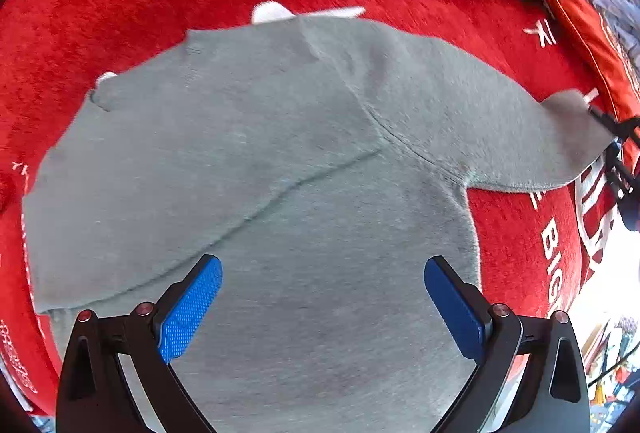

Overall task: Fold small clothes
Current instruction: 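Grasp the other sleeve cuff with the right gripper and fold it across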

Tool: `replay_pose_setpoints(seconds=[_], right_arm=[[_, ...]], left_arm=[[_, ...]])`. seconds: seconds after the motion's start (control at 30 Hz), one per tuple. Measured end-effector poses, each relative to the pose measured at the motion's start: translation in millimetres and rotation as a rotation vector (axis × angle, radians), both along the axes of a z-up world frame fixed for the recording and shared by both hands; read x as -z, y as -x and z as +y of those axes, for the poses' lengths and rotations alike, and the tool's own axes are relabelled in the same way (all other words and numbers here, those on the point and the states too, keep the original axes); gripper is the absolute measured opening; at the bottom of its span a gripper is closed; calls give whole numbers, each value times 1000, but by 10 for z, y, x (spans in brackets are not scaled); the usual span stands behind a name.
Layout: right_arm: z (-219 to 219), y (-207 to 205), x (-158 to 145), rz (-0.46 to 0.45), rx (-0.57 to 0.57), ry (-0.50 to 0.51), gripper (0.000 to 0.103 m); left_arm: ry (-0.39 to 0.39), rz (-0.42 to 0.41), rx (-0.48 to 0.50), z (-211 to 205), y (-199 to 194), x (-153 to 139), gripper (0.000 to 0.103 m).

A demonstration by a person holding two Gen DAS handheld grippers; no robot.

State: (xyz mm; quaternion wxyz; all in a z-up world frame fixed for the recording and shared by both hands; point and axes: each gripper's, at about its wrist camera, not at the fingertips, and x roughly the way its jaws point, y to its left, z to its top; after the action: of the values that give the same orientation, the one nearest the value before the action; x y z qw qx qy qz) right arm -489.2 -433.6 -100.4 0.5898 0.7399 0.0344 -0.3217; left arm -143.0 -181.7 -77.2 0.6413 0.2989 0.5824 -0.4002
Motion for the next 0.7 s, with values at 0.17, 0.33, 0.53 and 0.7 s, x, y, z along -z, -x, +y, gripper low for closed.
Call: replay_pose_setpoints(seconds=[0.17, 0.33, 0.53, 0.7], right_arm=[[19, -643, -512, 19, -201, 159, 6], [322, -1509, -884, 28, -439, 299, 6], [1162, -2725, -870, 109, -822, 408, 6], [1808, -3365, -300, 288, -1053, 318, 10]], left_arm=[[20, -11, -39, 220, -186, -98, 102], [37, -36, -105, 586, -462, -207, 102], [43, -62, -251, 1060, -902, -158, 102], [16, -74, -379, 1545, -1274, -43, 102]])
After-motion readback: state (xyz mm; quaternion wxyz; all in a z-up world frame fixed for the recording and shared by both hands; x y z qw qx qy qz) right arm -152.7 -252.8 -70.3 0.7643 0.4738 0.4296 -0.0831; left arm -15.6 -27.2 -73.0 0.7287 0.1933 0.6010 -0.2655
